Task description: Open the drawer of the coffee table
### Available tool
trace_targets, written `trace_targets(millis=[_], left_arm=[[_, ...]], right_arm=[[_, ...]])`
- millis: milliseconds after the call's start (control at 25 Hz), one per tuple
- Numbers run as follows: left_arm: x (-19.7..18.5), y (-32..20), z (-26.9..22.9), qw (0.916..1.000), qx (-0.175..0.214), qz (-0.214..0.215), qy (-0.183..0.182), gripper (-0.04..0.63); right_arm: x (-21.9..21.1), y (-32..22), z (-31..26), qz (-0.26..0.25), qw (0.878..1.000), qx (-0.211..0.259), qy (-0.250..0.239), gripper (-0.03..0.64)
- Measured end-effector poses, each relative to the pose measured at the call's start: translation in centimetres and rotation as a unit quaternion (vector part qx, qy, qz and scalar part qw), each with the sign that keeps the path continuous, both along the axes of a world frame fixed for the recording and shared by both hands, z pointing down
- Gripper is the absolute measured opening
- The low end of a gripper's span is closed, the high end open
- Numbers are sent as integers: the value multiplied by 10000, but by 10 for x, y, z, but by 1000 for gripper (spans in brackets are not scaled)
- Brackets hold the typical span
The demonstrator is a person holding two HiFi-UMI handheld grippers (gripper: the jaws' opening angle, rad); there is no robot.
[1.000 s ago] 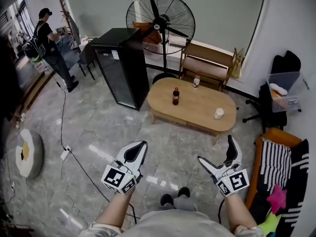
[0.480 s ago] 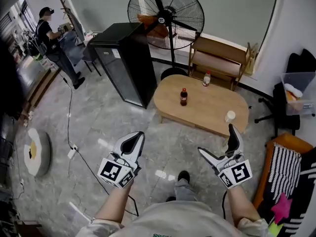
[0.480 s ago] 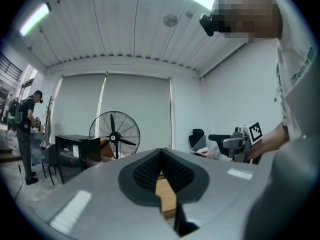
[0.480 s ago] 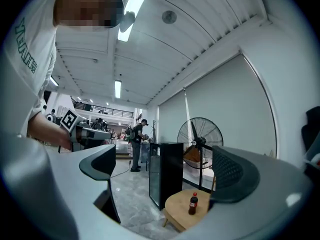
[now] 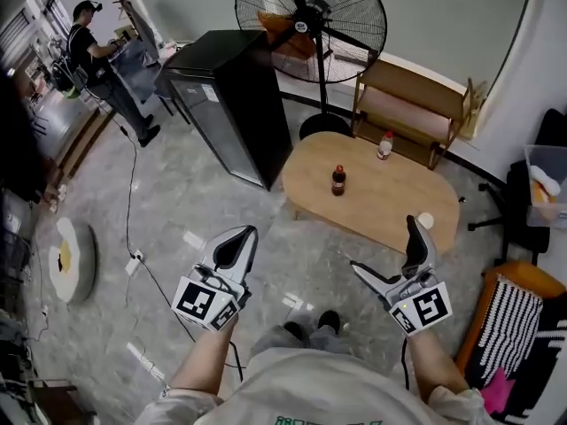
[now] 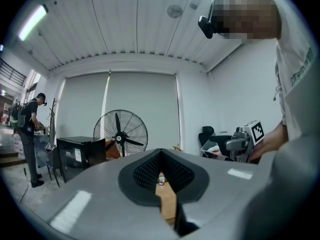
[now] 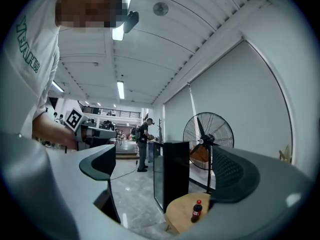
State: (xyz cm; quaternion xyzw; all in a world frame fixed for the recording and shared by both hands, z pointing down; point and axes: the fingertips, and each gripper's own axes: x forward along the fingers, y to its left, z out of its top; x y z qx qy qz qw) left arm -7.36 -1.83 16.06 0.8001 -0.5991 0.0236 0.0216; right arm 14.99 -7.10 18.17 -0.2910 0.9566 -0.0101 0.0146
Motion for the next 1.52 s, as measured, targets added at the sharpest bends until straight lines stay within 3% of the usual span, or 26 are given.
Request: trace_targets(millis=[280,600,840,1120,1320,1520], left_arm=[[-17,-34,0,9999,-10,142,-74,-2],[-47,-90,13,9967,10,790,173,-2],[-106,-128,30,9880,-98,1516,294,-2],[-163,-161,45,9723,-293,2295,343,-2],[-164,-170,52,9673,-339,2483,402,-1],[-151,-176,62,9694,-368,2392,408,-2]], right_arm=[[-18,-20,8,88,9999,-48,-13,589],[-45,-47,11,734,9971,-32,195,589],[-97,-64,22,1479,9882,-159,362,589],[-153,-58,39,2208,9729,-459,513,589],[-156,-44,54,2418,9663,-701,543,589],[-144,-45,88,2451,9636,-999,390,589]])
